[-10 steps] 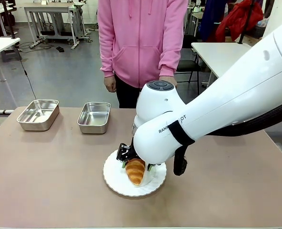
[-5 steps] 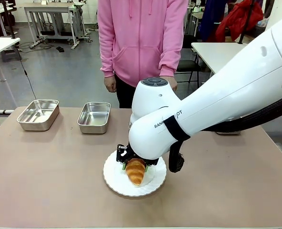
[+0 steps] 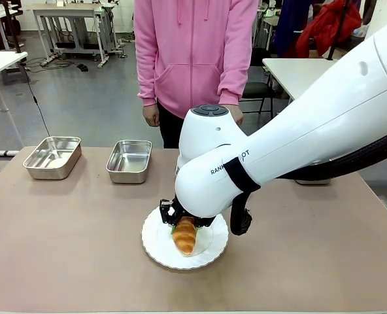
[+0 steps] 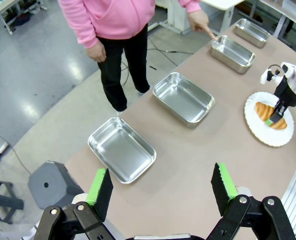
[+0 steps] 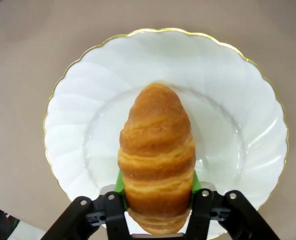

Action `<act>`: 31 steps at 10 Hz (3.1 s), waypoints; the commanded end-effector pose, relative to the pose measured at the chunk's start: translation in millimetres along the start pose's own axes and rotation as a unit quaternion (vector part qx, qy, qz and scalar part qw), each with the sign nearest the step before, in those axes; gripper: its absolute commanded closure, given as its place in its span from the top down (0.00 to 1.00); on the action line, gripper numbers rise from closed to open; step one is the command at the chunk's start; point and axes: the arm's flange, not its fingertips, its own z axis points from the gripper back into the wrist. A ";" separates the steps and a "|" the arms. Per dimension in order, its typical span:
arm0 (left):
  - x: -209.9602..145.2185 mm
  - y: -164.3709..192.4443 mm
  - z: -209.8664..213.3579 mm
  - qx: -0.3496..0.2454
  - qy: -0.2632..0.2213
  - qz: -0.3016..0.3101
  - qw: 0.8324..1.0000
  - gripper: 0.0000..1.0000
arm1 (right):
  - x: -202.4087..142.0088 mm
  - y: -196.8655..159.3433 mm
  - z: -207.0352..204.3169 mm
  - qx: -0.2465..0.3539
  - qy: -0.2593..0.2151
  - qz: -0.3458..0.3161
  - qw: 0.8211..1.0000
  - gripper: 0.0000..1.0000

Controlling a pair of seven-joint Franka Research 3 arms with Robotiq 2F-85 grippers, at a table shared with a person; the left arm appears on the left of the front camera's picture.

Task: Place the bread in the container.
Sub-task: Place the Butter Roll into the Airtight Container indicated by the human.

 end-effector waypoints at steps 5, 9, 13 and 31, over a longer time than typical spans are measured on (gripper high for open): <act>0.3 -0.9 0.7 -0.003 -0.006 -0.003 1.000 1.00 | 6.5 -1.9 39.8 0.009 -0.030 0.027 0.999 0.42; 0.3 -0.9 0.7 -0.003 -0.006 -0.003 1.000 1.00 | 58.6 -17.3 131.5 0.008 -0.075 0.054 0.996 0.42; 0.3 -0.9 0.7 -0.003 -0.006 -0.003 1.000 1.00 | 146.0 -65.3 156.3 -0.011 -0.094 0.069 0.993 0.42; 0.3 -0.9 0.7 -0.003 -0.006 -0.003 1.000 1.00 | 249.0 -145.9 85.4 0.027 -0.055 0.058 0.996 0.42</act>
